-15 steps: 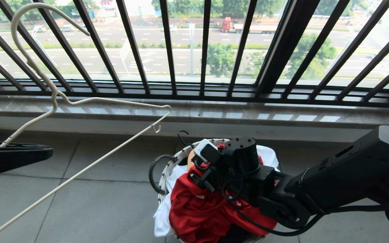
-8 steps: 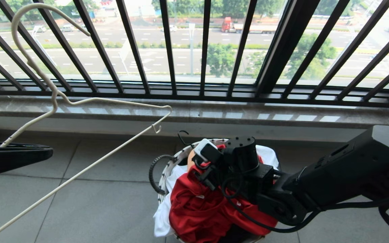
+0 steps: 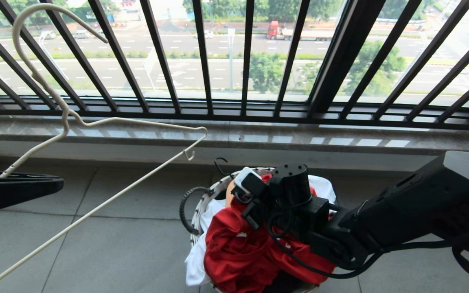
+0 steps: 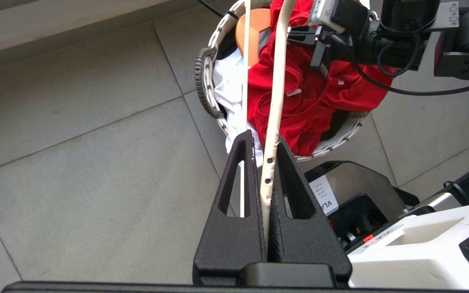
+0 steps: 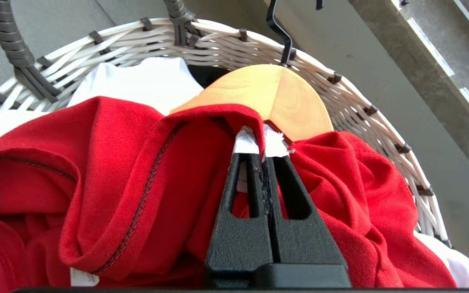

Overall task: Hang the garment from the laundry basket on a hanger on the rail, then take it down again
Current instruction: Pick up clothes from the basket

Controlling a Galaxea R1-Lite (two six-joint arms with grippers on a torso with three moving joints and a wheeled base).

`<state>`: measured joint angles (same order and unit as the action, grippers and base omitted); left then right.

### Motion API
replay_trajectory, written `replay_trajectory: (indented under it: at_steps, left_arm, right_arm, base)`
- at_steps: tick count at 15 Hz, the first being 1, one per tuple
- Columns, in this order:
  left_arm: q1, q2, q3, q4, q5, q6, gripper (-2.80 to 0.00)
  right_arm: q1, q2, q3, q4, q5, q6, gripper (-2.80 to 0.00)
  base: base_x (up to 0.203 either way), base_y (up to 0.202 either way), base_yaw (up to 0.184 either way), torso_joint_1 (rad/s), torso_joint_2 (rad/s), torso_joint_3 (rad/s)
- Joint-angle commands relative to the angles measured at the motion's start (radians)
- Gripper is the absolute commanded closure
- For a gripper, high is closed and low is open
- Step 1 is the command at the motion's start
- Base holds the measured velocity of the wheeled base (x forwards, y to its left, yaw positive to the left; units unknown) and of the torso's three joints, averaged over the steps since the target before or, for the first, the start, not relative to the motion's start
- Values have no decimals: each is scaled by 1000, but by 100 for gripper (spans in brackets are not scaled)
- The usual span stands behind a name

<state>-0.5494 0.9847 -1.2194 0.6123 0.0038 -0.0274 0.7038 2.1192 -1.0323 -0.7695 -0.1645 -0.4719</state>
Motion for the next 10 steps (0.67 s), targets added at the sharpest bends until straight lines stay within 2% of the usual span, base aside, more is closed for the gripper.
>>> replay_trajectory:
  at_steps: [1,4,7,10]
  left_arm:
    - [0,8,3,3,-2,0,0]
    - [-1,31,6,3,-25,-3,0]
    - [-1,53,15,4,-138,-6,0]
    - [-3,107,38,4,-173,-5,0]
  right_arm:
    - [0,-42,6,-4,-1,2,0]
    - [0,-110,33,-4,0,32,0]
    - [0,-175,35,-8,-1,141,0]
    - [0,-247,51,-8,-1,248,0]
  base:
    - [0,0,0,0,0,0]
    - [0,0,0,0,0,0]
    - [0,0,0,0,0,0]
    - [0,0,0,0,0,0]
